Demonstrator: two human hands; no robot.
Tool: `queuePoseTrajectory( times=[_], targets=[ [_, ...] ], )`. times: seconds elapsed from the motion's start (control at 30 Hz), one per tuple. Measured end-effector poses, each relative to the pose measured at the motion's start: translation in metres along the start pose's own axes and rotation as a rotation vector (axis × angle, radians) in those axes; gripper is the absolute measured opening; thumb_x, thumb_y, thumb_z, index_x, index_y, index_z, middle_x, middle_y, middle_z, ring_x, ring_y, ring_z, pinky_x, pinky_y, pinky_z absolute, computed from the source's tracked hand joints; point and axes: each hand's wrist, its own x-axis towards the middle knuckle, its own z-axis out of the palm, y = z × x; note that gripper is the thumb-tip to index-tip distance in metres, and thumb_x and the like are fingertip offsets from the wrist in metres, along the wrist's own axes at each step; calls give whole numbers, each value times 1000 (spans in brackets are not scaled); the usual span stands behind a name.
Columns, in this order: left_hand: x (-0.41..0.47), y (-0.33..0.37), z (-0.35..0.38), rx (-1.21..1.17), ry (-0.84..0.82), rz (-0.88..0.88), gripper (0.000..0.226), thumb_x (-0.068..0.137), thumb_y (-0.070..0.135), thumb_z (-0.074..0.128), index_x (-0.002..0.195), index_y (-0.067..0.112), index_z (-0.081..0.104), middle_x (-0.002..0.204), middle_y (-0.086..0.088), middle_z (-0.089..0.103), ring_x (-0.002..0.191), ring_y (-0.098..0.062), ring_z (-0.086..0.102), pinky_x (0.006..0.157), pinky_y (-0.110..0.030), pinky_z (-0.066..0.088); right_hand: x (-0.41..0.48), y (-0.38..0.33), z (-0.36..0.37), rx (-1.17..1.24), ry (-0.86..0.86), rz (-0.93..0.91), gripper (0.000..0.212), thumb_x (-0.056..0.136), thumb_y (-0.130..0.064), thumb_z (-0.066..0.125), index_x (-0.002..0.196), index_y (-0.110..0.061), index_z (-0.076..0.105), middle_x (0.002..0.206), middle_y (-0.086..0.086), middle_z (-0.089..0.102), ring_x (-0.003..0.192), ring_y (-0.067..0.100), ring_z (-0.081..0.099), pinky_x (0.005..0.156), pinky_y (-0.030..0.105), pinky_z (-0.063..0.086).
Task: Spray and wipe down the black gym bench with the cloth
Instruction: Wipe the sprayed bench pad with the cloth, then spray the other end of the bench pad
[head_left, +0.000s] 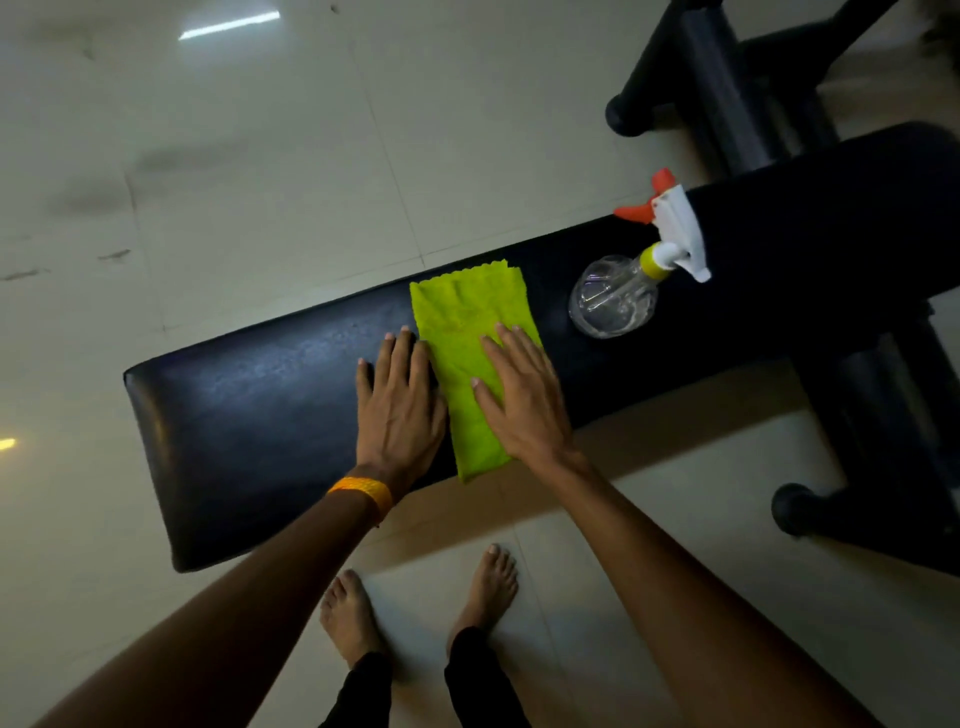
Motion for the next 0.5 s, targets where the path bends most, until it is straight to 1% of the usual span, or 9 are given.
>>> queuePoseTrajectory(
  times=[0.07,0.1,0.17,0.23,0.3,0.33,0.4,0.43,0.5],
  targets=[
    [0,19,-1,-33,-18,32,74,92,44,29,148,-3,41,159,-25,35,148,-44,32,117,-66,26,-6,8,-26,146,162,106,42,92,-35,54,123,-9,66,131,11,65,126,29,56,105,43,46],
    [1,27,-2,-31,-30,55,78,90,47,27,148,-4,41,159,-26,35,148,-45,32,117,-66,27,-9,13,-41,199,239,169,35,91,-33,58,114,-9,68,120,9,68,115,28,60,98,41,49],
    [5,40,-3,-24,-75,62,83,89,51,21,151,-2,38,162,-24,30,150,-43,28,119,-63,24,-11,21,-73,267,370,296,23,89,-32,66,99,-12,67,102,5,68,98,25,60,86,38,49],
    [11,52,-6,-22,-118,52,88,87,55,13,154,1,34,165,-22,25,154,-39,21,122,-60,20,-6,30,-99,306,448,400,21,87,-33,72,88,-15,61,91,1,61,89,22,58,78,39,49],
    [20,64,-10,-16,-146,53,90,85,57,11,156,4,30,166,-19,21,155,-36,17,124,-57,15,5,38,-115,339,494,470,29,83,-35,77,85,-17,54,89,-1,56,84,19,56,76,38,49],
    [26,69,-10,-10,-148,66,87,88,56,15,156,4,29,167,-18,19,156,-35,15,124,-57,14,11,39,-121,354,515,485,34,81,-37,79,86,-16,53,90,1,55,84,19,55,75,38,49],
    [37,75,-9,18,-161,99,73,98,48,36,157,5,28,168,-16,17,157,-33,12,125,-56,12,26,43,-127,394,516,489,45,76,-45,82,90,-15,52,93,4,56,87,21,56,74,36,49],
    [44,76,-7,29,-165,113,70,100,42,45,157,6,27,168,-16,16,157,-33,10,125,-56,12,35,45,-128,413,507,488,48,73,-47,83,91,-14,53,94,4,58,88,21,57,74,33,49],
    [56,75,-6,39,-165,129,68,100,37,52,156,5,28,169,-15,15,157,-32,9,125,-56,11,54,44,-132,452,484,488,50,70,-48,86,91,-12,59,94,4,63,89,21,61,75,31,51]
  ],
)
